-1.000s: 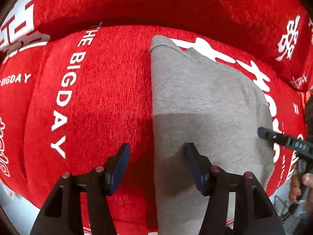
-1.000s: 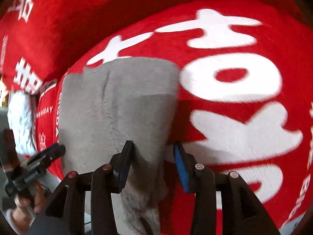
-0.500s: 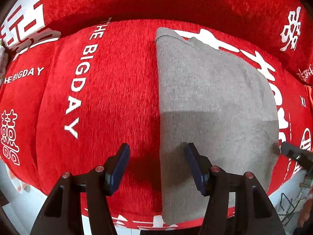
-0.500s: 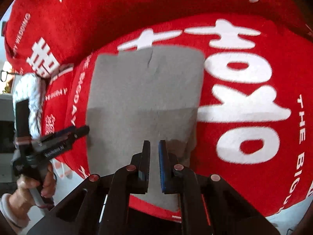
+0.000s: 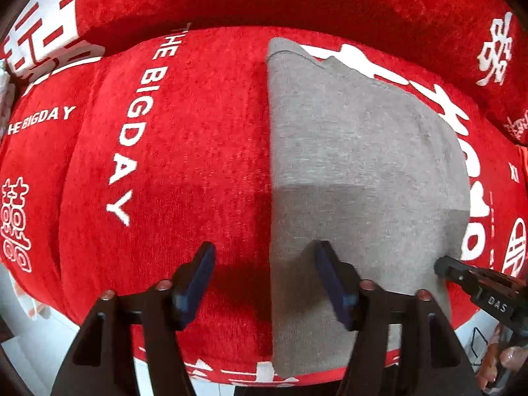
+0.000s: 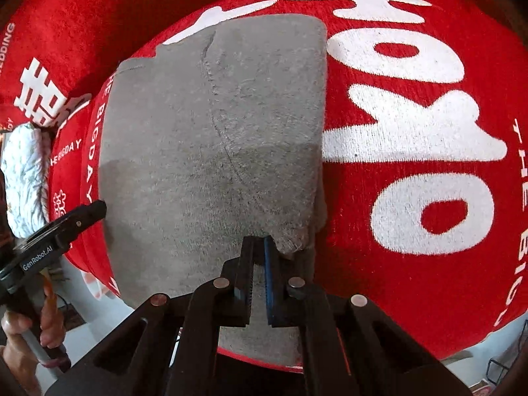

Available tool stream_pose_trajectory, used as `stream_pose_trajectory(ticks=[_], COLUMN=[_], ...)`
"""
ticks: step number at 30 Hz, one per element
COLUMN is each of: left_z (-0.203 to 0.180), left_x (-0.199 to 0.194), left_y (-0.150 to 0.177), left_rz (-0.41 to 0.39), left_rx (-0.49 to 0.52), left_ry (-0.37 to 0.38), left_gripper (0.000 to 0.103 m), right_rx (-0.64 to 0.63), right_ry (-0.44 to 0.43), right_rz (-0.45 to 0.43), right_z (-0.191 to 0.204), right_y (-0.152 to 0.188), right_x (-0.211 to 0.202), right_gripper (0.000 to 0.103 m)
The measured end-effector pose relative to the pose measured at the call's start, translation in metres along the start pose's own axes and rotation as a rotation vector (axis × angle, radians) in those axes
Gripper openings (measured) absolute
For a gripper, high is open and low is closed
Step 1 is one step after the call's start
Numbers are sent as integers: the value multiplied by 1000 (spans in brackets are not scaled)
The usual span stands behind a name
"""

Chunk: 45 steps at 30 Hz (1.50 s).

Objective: Fold small clothes

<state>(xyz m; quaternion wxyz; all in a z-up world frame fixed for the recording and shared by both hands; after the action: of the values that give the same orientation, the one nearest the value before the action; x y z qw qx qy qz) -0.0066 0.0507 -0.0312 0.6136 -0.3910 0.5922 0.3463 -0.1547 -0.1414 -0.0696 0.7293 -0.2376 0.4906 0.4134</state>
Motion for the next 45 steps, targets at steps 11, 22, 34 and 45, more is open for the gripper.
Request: stream_pose_trajectory(ticks=[11,22,34,45], left_z=[1,8,19,23], left_x=[3,1,14,-24], left_y=[19,60,78,79], left_rz=[71,145,185,148], left_rx=[30,48,48,24], left_ry=[-41,-8,-67,-55], left_gripper=[70,70,80,80], right_rx=[127,64,89,93], right_ry=[-53,-4,79,48], right_rz=[45,95,170,116], right_z=[-7,-6,-28,-21], right_y=[8,46,59,54], right_x=[-9,-19,-2,-48], right_gripper=[9,47,20,23])
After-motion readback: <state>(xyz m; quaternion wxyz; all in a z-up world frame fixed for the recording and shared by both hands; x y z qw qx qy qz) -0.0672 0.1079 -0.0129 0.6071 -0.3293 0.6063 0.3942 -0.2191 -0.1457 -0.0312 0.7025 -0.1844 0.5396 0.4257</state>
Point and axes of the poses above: each gripper's, at about its wrist camera, not at the fingertips, and x roughly the way its jaws point, z to its left, y to its underside, the point moved 4 cm from there along x, roughly the way its jaws point, and after that the axes turned 2 degrees about -x, right-handed, at the moved point
